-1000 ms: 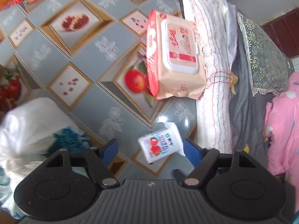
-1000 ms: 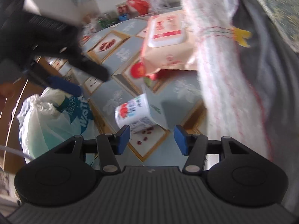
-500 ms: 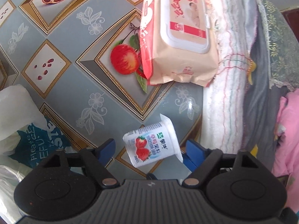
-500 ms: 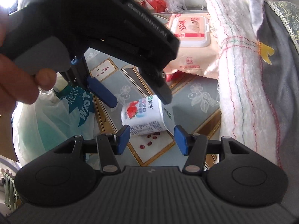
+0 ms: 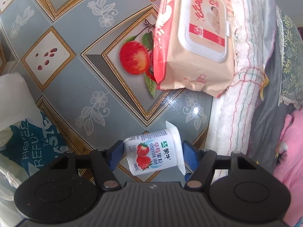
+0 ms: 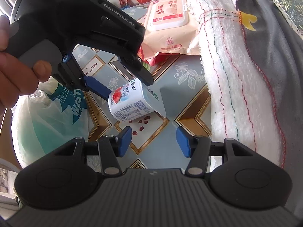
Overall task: Organize soft objects
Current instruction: 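Grasp the white yogurt cup with the left tool while the right tool pushes it, then lift the yogurt cup with the left tool while the right tool grips it too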
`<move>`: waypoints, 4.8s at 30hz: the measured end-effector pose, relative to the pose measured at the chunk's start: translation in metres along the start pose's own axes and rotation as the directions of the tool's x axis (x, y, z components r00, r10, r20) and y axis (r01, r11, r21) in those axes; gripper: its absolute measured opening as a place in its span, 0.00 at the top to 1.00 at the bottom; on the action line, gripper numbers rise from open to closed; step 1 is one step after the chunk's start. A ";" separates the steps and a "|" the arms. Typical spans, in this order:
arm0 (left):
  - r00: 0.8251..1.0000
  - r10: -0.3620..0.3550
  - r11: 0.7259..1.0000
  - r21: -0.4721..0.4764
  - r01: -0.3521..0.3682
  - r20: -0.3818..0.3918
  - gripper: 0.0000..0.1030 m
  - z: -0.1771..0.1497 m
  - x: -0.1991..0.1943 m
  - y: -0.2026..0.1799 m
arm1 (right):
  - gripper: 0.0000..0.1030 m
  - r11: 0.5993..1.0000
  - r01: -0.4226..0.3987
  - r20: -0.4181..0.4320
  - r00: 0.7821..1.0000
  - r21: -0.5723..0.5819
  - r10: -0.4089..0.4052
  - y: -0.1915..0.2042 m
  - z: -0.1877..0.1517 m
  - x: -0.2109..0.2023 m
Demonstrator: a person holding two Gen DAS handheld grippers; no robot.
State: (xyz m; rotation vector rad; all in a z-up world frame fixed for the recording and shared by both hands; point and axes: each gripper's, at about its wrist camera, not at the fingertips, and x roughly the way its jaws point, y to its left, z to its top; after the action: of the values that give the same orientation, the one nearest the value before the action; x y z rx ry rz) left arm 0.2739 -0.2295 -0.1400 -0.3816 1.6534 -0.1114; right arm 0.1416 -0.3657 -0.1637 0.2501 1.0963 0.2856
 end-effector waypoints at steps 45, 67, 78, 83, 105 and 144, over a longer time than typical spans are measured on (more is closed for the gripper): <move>0.979 -0.206 0.978 0.040 0.206 -0.010 0.29 -0.023 -0.020 0.028 | 0.45 0.949 0.038 0.098 0.995 -0.312 -0.008 0.044 0.003 0.027; 0.999 -0.051 0.926 0.374 0.050 -0.008 0.25 -0.065 -0.018 -0.004 | 0.35 0.963 0.002 0.026 1.000 -0.270 0.005 0.042 -0.014 0.001; 0.999 -0.040 0.931 0.364 0.030 0.019 0.38 -0.059 -0.024 0.003 | 0.37 0.996 -0.085 0.000 0.996 0.006 0.085 0.002 -0.026 -0.022; 0.994 -0.091 0.945 0.321 0.066 0.063 0.40 -0.055 -0.038 0.018 | 0.40 0.932 -0.154 0.052 0.988 0.328 0.145 -0.039 -0.040 -0.037; 0.988 -0.149 0.963 0.233 0.138 0.033 0.57 -0.052 -0.019 0.030 | 0.69 0.465 -0.389 0.242 0.907 0.795 0.344 -0.076 -0.046 0.030; 0.987 -0.150 0.957 0.259 0.131 0.052 0.49 -0.053 -0.015 0.026 | 0.83 0.453 -0.432 0.236 0.873 0.780 0.426 -0.098 -0.036 0.028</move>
State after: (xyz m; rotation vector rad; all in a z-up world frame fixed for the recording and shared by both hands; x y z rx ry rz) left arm 0.2186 -0.2085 -0.1266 -0.3025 1.5182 -0.4090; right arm 0.1316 -0.4452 -0.2359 1.4103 1.0797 0.2013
